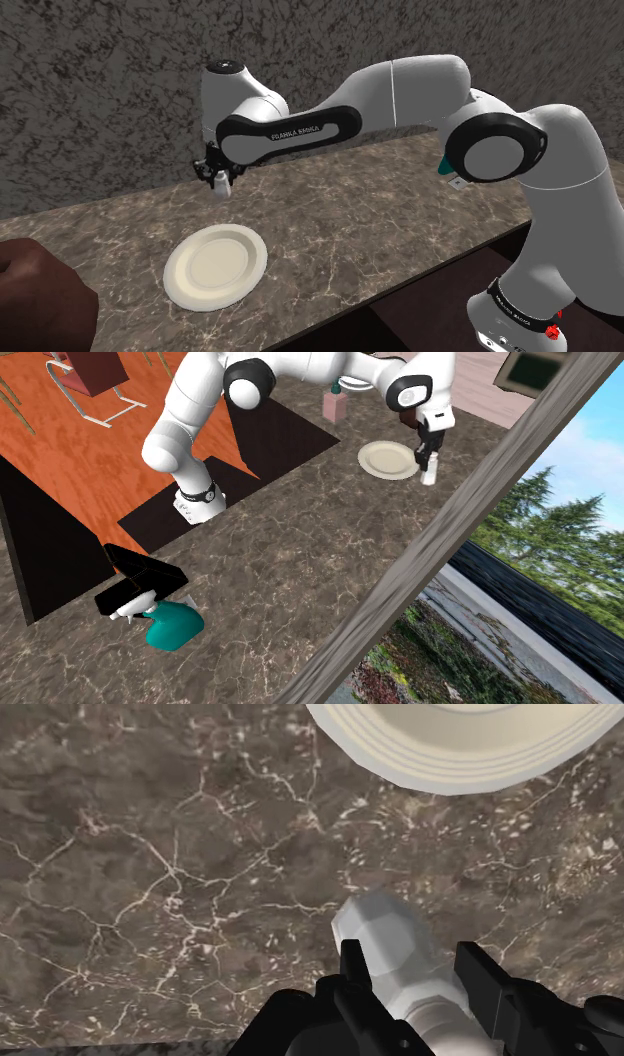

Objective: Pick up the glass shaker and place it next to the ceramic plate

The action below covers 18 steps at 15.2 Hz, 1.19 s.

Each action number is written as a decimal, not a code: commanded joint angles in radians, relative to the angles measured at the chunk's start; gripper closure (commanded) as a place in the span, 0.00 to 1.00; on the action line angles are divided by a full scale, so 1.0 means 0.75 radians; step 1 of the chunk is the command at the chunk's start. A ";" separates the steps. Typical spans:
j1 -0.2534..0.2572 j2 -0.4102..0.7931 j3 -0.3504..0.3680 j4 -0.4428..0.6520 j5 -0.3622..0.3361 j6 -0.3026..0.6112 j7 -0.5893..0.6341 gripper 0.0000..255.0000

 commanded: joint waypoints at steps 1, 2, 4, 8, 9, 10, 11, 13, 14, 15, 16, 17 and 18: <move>0.002 0.009 -0.001 -0.026 -0.003 0.035 0.007 1.00; 0.002 0.013 -0.002 -0.036 -0.004 0.049 0.008 1.00; 0.002 0.024 -0.003 -0.054 -0.007 0.078 0.012 1.00; 0.002 0.043 -0.006 -0.081 -0.010 0.124 0.018 1.00; 0.002 0.043 -0.006 -0.081 -0.010 0.124 0.018 1.00; 0.002 0.043 -0.006 -0.081 -0.010 0.124 0.018 1.00; 0.002 0.043 -0.006 -0.081 -0.010 0.124 0.018 1.00; 0.002 0.043 -0.006 -0.081 -0.010 0.124 0.018 1.00; 0.002 0.043 -0.006 -0.081 -0.010 0.124 0.018 1.00; 0.002 0.043 -0.006 -0.081 -0.010 0.124 0.018 1.00; 0.002 0.043 -0.006 -0.081 -0.010 0.124 0.018 0.00; 0.002 0.043 -0.006 -0.081 -0.010 0.124 0.018 0.00; 0.002 0.043 -0.006 -0.081 -0.010 0.124 0.018 0.00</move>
